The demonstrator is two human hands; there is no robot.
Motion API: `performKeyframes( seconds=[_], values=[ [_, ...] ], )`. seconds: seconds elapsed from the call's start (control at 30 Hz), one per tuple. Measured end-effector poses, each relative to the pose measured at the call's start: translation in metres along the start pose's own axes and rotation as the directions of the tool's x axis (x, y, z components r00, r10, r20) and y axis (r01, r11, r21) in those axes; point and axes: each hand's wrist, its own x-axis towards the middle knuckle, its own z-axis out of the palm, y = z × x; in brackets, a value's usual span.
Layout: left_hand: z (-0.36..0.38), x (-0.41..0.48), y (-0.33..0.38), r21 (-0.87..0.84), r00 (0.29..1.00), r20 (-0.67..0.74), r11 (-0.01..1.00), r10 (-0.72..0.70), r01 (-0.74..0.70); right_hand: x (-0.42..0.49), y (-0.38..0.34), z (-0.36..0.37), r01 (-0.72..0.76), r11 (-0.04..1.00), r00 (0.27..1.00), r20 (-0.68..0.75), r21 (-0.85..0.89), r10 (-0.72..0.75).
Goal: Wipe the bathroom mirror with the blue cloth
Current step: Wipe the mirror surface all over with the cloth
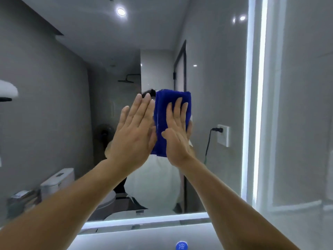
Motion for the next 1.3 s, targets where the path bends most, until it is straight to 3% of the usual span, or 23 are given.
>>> performKeyframes(
  seconds=[0.07, 0.17, 0.23, 0.3, 0.37, 0.43, 0.5, 0.6, 0.7, 0.9, 1.03, 1.17, 1.3],
  values=[
    [0.003, -0.005, 0.008, 0.035, 0.998, 0.036, 0.998, 0.060, -0.061, -0.001, -0.011, -0.009, -0.091, 0.956, 0.994, 0.080, 0.279, 0.072],
    [0.008, -0.005, 0.022, 0.057, 0.990, 0.047, 0.989, 0.131, -0.133, -0.006, -0.014, -0.025, -0.193, 0.788, 0.978, 0.177, 0.585, 0.108],
    [0.014, 0.002, 0.036, 0.045, 0.992, 0.018, 0.991, 0.127, -0.128, -0.008, -0.008, -0.037, -0.279, 0.695, 0.958, 0.239, 0.663, 0.156],
    [0.022, 0.012, 0.054, -0.082, 0.999, 0.034, 0.996, 0.038, -0.035, -0.009, 0.001, -0.046, -0.281, 0.643, 0.957, 0.257, 0.713, 0.134],
    [0.032, 0.020, 0.066, -0.154, 0.996, 0.071, 0.986, -0.057, 0.067, -0.010, 0.006, -0.052, -0.237, 0.634, 0.967, 0.240, 0.736, 0.083],
    [0.046, 0.020, 0.069, -0.065, 0.990, 0.095, 0.992, -0.102, 0.109, -0.012, 0.008, -0.054, -0.176, 0.672, 0.982, 0.180, 0.719, 0.064],
    [0.055, 0.018, 0.066, 0.041, 0.988, 0.104, 0.993, -0.111, 0.107, -0.011, 0.008, -0.057, -0.057, 0.760, 0.998, 0.018, 0.647, 0.060],
    [0.060, 0.022, 0.057, 0.071, 0.999, 0.047, 0.997, -0.019, 0.015, -0.008, 0.009, -0.062, 0.104, 0.967, 0.962, -0.270, 0.232, -0.039],
    [0.046, 0.056, 0.025, 0.169, 0.998, 0.028, 0.984, 0.058, -0.062, -0.004, 0.016, -0.063, 0.147, 0.989, 0.913, -0.383, -0.016, -0.142],
    [-0.015, 0.211, -0.058, 0.250, 0.999, -0.002, 0.967, -0.047, 0.046, 0.048, 0.000, -0.074, 0.040, 0.983, 0.932, -0.347, -0.182, -0.102],
    [-0.041, 0.259, -0.079, 0.241, 0.998, -0.034, 0.968, -0.061, 0.068, 0.085, -0.018, -0.088, 0.026, 0.939, 0.938, -0.317, -0.342, -0.142],
    [-0.026, 0.225, -0.054, 0.244, 0.985, -0.169, 0.966, -0.041, 0.082, 0.096, -0.029, -0.104, 0.021, 0.917, 0.930, -0.329, -0.399, -0.165],
    [0.012, 0.142, -0.032, 0.250, 0.982, -0.146, 0.965, 0.116, -0.076, 0.093, -0.028, -0.114, 0.019, 0.930, 0.913, -0.372, -0.367, -0.165]
  ],
)
